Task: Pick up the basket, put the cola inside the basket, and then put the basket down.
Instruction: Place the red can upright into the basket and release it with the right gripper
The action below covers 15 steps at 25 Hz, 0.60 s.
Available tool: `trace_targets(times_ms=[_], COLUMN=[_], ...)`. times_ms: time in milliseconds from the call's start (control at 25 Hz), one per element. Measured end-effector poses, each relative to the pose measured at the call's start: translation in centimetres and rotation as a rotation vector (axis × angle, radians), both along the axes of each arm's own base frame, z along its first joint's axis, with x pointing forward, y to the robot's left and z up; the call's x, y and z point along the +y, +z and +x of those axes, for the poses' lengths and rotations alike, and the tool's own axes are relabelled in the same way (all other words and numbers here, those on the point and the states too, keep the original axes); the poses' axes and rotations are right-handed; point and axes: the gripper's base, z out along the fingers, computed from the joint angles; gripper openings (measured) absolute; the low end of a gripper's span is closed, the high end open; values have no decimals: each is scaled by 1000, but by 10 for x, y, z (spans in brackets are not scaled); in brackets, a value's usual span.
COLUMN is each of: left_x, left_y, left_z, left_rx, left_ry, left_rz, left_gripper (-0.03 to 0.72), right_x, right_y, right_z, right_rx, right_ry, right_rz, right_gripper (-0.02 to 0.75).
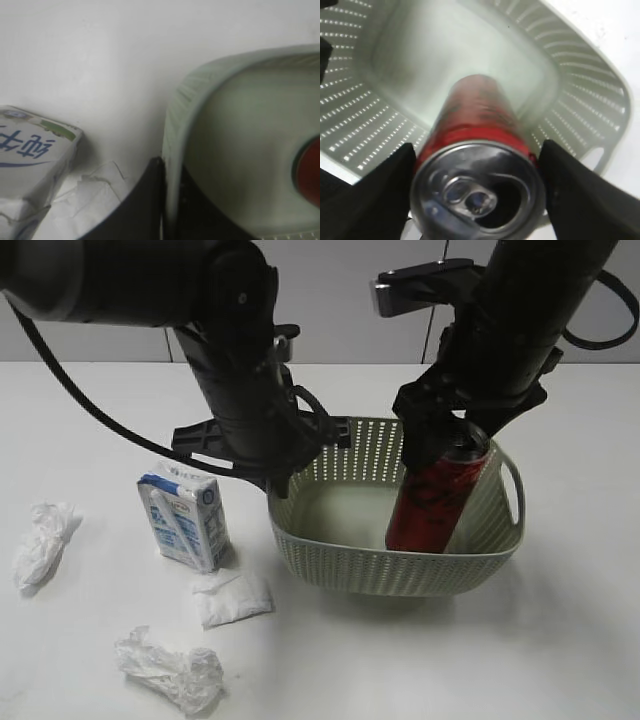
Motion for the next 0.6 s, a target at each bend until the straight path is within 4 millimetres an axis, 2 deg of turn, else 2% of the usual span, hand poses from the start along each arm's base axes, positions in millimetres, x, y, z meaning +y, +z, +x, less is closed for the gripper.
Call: trace_targets(times_ms=[200,360,520,600], left_x=[0,0,0,0], left_y=[-1,-1,-1,-1], left_z=[0,-1,-1,-1], left_rx=[5,7,8,10], left_ry=[-1,0,0,2], left_rz=[6,6,5,2], left_gripper=[-1,-1,-1,-1], right_x=[2,-3,-35,-64], right_y=[13,37,54,58], right_z=[4,14,34,44], right_rx=[-25,-61,-115,-127], right_ry=[-2,-22,-122,-199], right_rz=[20,42,67,64], right_gripper=[573,574,574,575])
